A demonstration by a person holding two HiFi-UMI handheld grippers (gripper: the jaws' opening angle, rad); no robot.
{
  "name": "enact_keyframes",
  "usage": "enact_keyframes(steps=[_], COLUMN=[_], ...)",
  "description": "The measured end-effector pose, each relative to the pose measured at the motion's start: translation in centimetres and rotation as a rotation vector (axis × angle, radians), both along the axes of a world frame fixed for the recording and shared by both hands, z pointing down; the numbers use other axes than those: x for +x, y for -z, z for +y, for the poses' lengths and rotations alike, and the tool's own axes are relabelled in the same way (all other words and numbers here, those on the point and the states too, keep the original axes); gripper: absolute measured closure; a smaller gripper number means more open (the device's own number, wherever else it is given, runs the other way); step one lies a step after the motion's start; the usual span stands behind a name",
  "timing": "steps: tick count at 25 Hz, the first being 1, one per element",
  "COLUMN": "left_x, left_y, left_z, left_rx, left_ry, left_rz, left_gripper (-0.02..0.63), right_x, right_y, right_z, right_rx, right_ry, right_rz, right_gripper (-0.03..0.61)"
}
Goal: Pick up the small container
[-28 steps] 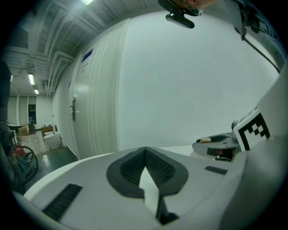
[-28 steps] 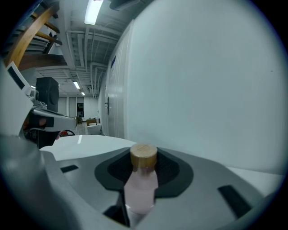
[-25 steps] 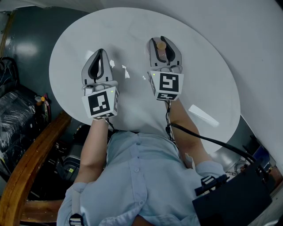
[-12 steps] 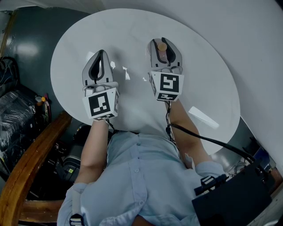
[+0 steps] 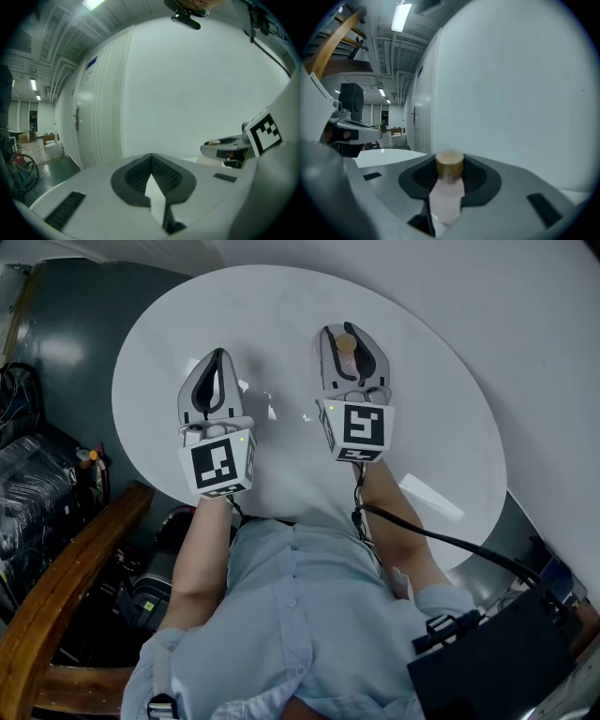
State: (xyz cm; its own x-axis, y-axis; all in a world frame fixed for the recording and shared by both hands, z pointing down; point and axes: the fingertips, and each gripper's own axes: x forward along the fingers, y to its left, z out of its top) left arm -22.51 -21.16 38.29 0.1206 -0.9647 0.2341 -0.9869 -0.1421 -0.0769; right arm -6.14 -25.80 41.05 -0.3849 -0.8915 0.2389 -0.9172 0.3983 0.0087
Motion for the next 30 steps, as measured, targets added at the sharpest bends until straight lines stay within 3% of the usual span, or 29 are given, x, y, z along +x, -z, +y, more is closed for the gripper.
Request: enact_keyframes(steps=[11,30], left_x=[1.6,2.9], left_y=[1.9,9.0], left_z=[1.0,3.6], left_rx=[0.056,0.221], left_ry=[-0.016,0.017], left_rz=[-0.001,-0.012], left_gripper=[0.615,0.614], right_x=[0.4,0.4], right_y=[4.1,13.1], right_z=[1.1,4.4], right_rx=[0.06,0.192], right_ry=[0.022,0.101], right_rz=[-0.016,-0.042], right_gripper=[0.463,0.463])
